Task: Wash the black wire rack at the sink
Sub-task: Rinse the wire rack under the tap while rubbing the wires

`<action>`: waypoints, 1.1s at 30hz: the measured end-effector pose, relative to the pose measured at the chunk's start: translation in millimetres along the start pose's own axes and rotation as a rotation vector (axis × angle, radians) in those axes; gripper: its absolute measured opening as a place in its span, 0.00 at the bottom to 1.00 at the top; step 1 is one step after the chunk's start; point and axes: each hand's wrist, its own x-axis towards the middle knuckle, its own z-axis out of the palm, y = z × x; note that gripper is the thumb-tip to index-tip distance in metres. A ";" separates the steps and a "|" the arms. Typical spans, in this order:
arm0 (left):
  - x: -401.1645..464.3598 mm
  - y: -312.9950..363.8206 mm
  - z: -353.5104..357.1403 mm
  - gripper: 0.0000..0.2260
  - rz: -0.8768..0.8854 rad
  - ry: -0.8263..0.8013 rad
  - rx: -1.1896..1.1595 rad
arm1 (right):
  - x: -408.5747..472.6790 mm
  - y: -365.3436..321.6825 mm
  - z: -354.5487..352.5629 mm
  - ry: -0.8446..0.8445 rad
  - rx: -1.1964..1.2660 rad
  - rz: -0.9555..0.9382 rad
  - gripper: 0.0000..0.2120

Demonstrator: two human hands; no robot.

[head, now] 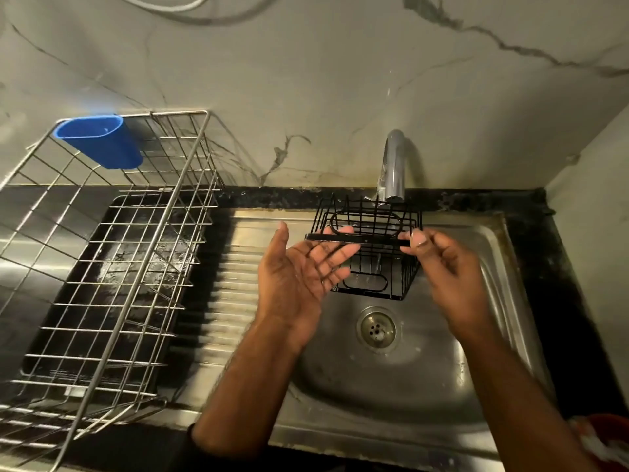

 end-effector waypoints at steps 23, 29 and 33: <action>-12.3 -9.4 -4.6 0.28 -0.069 -0.036 -0.142 | 3.5 7.0 4.0 -0.049 0.027 0.012 0.09; -16.9 -6.5 -10.8 0.29 -0.067 -0.043 -0.186 | 2.1 2.9 8.2 -0.077 -0.022 -0.015 0.10; -20.5 -3.4 -13.7 0.28 -0.057 -0.029 -0.205 | 1.3 2.9 13.2 -0.070 -0.040 -0.022 0.11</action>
